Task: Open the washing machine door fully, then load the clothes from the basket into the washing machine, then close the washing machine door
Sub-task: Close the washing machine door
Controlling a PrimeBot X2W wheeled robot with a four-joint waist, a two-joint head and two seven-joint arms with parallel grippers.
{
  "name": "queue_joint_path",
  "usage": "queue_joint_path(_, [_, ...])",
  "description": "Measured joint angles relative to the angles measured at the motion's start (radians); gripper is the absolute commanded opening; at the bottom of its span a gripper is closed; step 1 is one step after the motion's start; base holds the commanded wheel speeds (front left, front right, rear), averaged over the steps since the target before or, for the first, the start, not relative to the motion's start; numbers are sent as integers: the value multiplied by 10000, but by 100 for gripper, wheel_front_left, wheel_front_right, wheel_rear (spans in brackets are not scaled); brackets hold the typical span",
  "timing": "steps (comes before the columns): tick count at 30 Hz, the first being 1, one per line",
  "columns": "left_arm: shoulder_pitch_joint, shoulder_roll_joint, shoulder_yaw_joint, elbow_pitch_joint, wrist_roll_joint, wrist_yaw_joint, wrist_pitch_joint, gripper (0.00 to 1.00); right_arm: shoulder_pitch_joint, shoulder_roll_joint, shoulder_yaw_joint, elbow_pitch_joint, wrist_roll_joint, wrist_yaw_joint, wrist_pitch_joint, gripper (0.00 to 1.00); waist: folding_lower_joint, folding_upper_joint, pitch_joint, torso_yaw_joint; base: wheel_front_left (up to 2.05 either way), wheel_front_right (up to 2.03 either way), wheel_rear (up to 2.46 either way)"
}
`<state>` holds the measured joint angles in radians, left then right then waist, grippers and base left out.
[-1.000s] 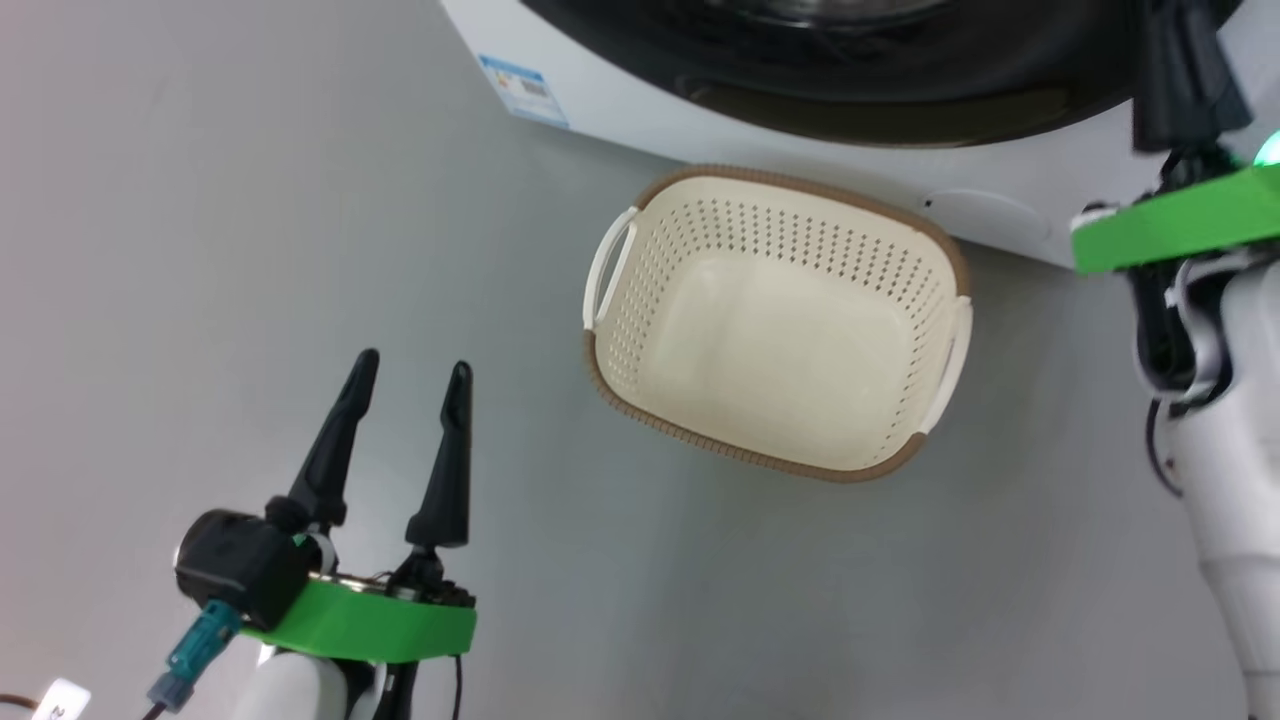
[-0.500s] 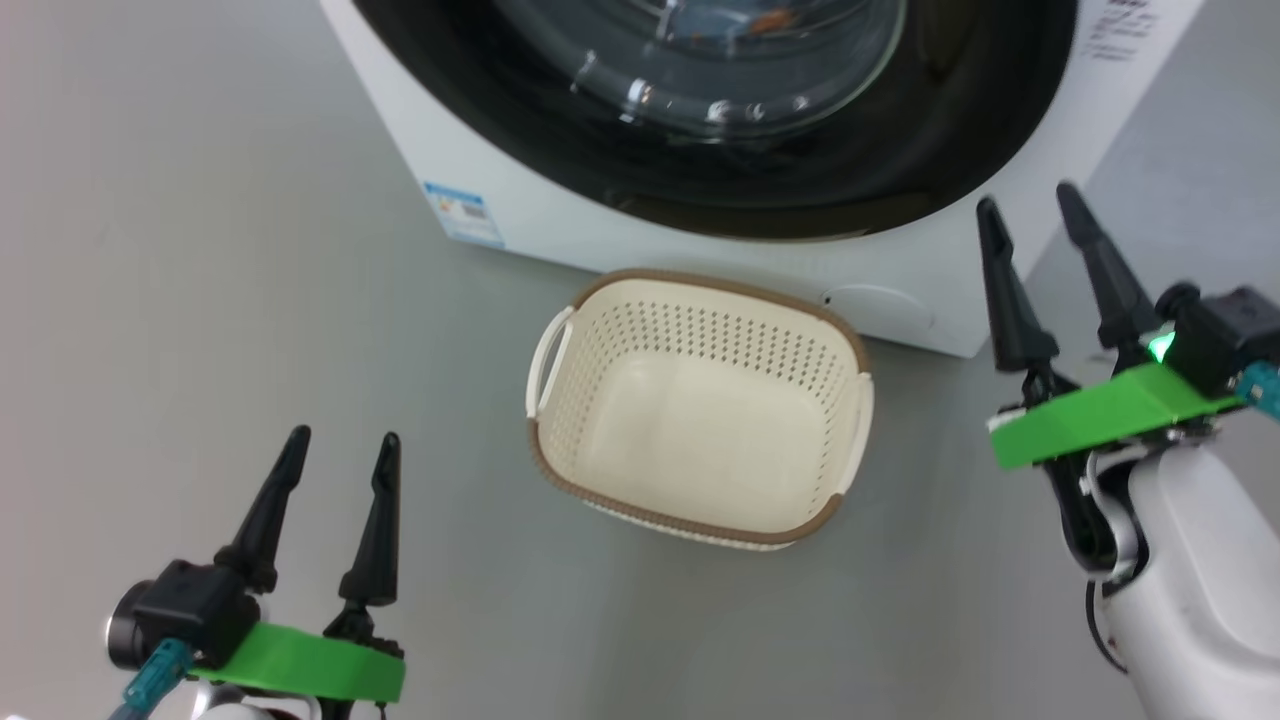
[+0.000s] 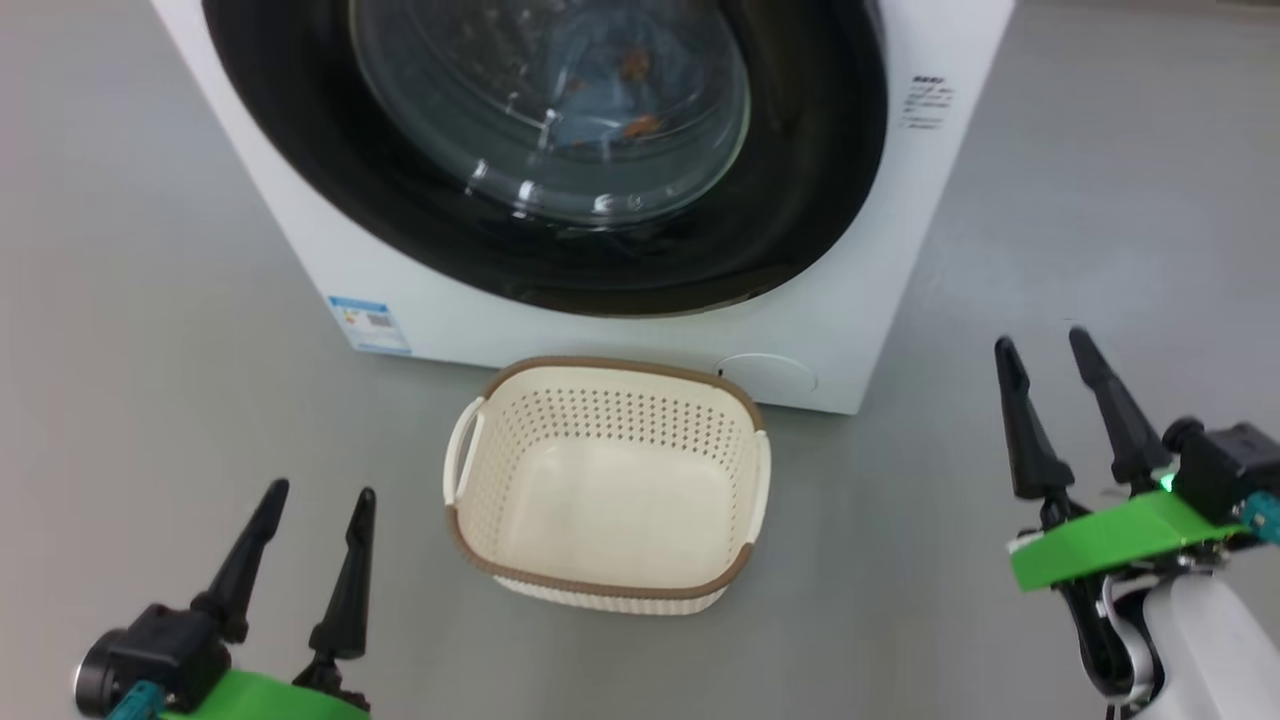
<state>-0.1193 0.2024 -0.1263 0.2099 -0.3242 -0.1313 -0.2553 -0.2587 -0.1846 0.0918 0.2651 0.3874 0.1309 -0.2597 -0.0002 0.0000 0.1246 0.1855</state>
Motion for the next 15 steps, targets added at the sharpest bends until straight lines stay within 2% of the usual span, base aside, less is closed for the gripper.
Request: queue_joint_path(15, [494, 232, 485, 314, -6, 0, 0, 100, 1517, 29, -382, -508, -88, 0, 2, 100, 1, 0, -793, -1399, 0, 0, 0])
